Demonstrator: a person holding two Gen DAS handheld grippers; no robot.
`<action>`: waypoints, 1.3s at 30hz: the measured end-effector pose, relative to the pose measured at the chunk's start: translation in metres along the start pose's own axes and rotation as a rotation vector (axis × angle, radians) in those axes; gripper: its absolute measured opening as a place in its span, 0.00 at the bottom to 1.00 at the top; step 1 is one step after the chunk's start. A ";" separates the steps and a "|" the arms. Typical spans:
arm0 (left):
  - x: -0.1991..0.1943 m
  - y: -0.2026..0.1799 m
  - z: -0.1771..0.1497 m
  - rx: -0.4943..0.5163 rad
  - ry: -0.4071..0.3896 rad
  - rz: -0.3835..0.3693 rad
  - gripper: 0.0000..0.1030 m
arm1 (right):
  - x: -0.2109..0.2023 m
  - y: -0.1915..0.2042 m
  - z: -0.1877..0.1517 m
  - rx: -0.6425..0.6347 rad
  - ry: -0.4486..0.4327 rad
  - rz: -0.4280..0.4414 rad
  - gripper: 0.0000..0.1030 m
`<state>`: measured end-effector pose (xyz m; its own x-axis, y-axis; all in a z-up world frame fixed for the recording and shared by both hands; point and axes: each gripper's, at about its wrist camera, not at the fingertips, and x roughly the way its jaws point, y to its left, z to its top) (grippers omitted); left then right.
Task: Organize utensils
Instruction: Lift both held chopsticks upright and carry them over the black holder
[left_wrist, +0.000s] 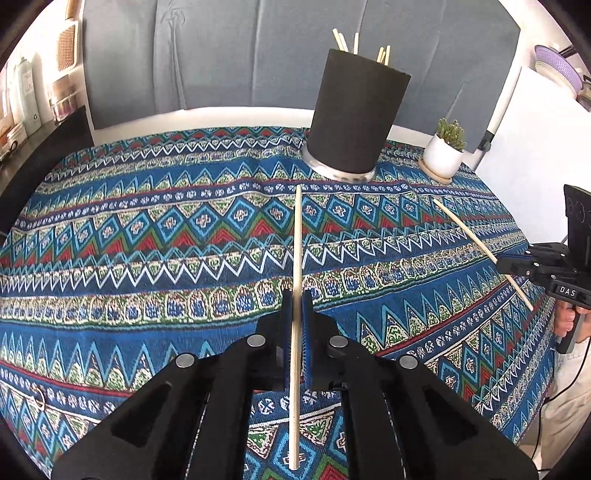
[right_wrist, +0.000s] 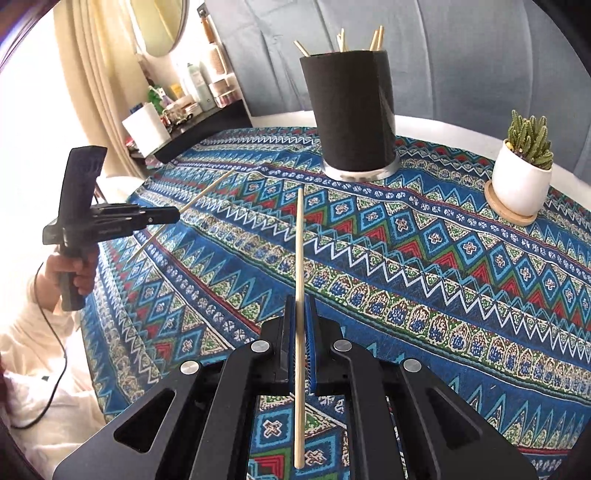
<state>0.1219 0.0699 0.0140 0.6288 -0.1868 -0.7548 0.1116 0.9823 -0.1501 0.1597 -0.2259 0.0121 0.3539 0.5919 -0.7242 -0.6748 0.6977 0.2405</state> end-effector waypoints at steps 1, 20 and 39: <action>-0.002 0.000 0.003 0.012 -0.007 -0.004 0.05 | -0.003 0.002 0.001 0.004 -0.006 -0.006 0.05; -0.028 -0.017 0.117 0.206 -0.178 -0.072 0.05 | -0.050 0.003 0.109 0.011 -0.197 -0.048 0.05; 0.015 -0.035 0.250 0.155 -0.421 -0.224 0.05 | -0.006 -0.056 0.236 0.097 -0.622 0.066 0.05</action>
<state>0.3201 0.0356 0.1677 0.8288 -0.4039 -0.3873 0.3718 0.9147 -0.1583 0.3477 -0.1736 0.1557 0.6435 0.7385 -0.2015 -0.6566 0.6678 0.3506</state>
